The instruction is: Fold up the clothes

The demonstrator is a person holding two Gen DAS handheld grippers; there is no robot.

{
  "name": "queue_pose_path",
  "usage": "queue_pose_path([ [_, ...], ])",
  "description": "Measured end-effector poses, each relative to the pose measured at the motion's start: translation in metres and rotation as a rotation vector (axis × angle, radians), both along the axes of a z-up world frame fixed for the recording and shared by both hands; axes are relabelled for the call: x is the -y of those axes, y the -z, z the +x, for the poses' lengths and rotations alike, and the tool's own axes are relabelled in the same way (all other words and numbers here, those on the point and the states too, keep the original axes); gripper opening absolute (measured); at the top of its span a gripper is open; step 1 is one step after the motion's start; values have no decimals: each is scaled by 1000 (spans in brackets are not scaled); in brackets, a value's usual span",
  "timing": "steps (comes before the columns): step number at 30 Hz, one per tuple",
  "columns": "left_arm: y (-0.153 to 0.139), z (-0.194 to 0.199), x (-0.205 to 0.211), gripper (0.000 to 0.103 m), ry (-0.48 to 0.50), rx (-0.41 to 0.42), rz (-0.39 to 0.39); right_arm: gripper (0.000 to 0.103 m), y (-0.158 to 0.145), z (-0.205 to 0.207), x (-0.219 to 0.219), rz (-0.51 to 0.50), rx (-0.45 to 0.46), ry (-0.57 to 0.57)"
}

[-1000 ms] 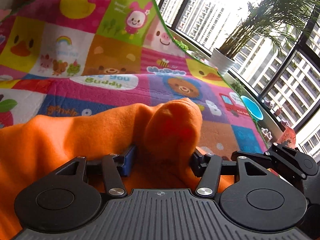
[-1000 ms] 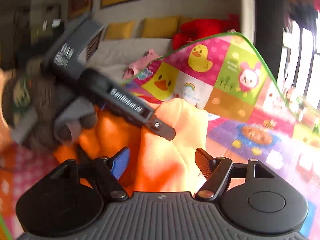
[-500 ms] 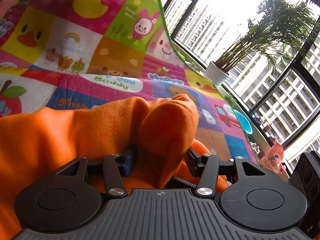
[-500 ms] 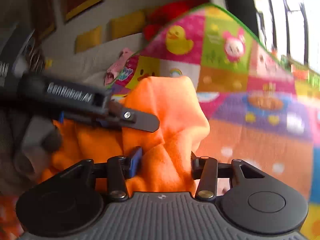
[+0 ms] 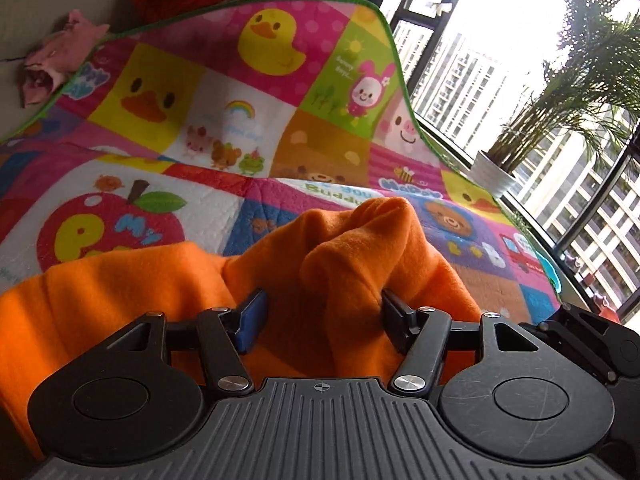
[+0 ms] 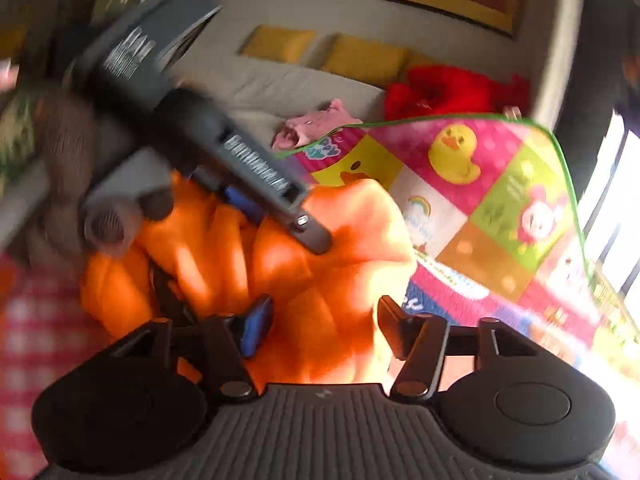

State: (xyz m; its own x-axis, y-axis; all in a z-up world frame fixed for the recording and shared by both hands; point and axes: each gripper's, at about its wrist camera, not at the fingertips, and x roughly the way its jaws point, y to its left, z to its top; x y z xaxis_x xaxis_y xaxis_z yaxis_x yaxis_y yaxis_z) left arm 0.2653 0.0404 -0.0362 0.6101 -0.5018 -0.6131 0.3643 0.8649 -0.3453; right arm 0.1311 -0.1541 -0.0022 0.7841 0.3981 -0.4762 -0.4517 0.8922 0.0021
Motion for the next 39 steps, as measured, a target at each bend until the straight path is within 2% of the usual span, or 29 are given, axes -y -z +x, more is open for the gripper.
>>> queue_pose_path([
  [3,1,1,1,66,2,-5,-2,77,17,17,15,172,-117,35],
  [7,2,1,2,67,5,-8,-3,75,43,39,29,371,-267,73],
  [8,2,1,2,67,5,-10,-5,70,50,45,32,421,-304,82],
  [10,1,2,2,67,3,-13,-9,67,54,53,19,435,-316,90],
  [11,1,2,2,67,1,-12,-10,58,54,57,11,434,-317,94],
  [14,-5,0,-5,62,-8,-32,-44,43,62,73,15,529,-366,115],
  [16,-21,-10,-18,62,-15,-7,-74,40,63,77,24,575,-380,124],
  [19,-44,-32,-48,63,-74,78,-28,36,59,78,37,588,-355,130],
  [22,-29,-36,-75,61,-149,22,15,33,45,76,48,558,-290,124],
  [23,-24,-37,-84,58,-174,0,29,33,39,76,52,545,-264,127],
  [24,-16,-35,-89,50,-189,-30,26,32,33,76,56,531,-239,129],
  [25,-7,-33,-90,41,-188,-57,7,31,25,76,58,505,-212,131],
  [28,10,-26,-80,37,-140,-97,-58,31,-6,67,51,305,-85,129],
  [32,27,-21,-38,37,-24,-118,-105,31,-34,52,0,-186,157,105],
  [35,36,-21,-23,39,6,-116,-121,32,-20,38,-50,-538,333,16],
  [39,34,-28,-43,41,8,-114,-170,32,14,26,-89,-792,457,-93],
])
